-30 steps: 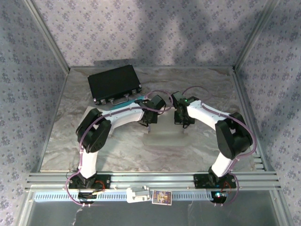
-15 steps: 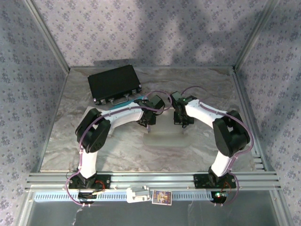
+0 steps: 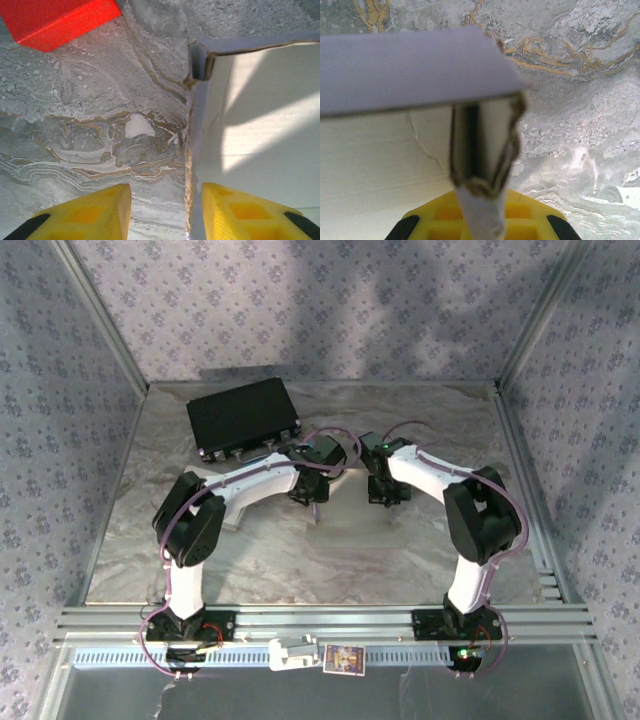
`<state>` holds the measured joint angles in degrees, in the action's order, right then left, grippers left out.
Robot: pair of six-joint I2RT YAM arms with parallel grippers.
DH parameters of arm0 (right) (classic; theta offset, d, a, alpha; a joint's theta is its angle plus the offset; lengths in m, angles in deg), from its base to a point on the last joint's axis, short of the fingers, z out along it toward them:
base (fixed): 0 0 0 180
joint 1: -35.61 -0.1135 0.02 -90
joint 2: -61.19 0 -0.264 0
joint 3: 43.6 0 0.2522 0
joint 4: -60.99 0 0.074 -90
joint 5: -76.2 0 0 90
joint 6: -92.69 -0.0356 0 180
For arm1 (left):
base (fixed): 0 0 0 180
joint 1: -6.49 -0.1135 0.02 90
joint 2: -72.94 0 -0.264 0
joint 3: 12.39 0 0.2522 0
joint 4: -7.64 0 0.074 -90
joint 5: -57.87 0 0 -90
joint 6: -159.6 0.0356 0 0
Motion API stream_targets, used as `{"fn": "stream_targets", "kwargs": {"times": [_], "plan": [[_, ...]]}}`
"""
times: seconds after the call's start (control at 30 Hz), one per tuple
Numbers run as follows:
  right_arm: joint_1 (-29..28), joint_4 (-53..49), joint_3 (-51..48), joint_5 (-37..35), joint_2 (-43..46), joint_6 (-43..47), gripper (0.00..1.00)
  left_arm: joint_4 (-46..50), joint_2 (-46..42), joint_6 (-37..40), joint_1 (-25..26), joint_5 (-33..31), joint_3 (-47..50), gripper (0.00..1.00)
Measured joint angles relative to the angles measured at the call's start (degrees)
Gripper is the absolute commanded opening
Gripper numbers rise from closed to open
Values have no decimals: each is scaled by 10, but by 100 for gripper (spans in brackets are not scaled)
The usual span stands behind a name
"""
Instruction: Fold the paper box
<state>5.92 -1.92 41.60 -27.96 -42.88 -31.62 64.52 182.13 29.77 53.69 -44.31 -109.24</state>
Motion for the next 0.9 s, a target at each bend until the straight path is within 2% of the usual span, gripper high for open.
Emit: {"fn": "stream_targets", "kwargs": {"times": [0.2, 0.37, 0.7, 0.9], "plan": [[1, -23, 24, -2, -22, 0, 0, 3, 0, 3, -7, 9, 0, 43], [13, -41, 37, 20, -31, -22, 0, 17, -8, 2, -12, 8, -3, 48], [142, -47, 14, 187, -31, -115, 0, 54, -140, -3, -104, 6, -42, 49], [193, -38, -46, 283, -14, -236, 0, 67, -160, -3, -116, 19, -54, 45]]}}
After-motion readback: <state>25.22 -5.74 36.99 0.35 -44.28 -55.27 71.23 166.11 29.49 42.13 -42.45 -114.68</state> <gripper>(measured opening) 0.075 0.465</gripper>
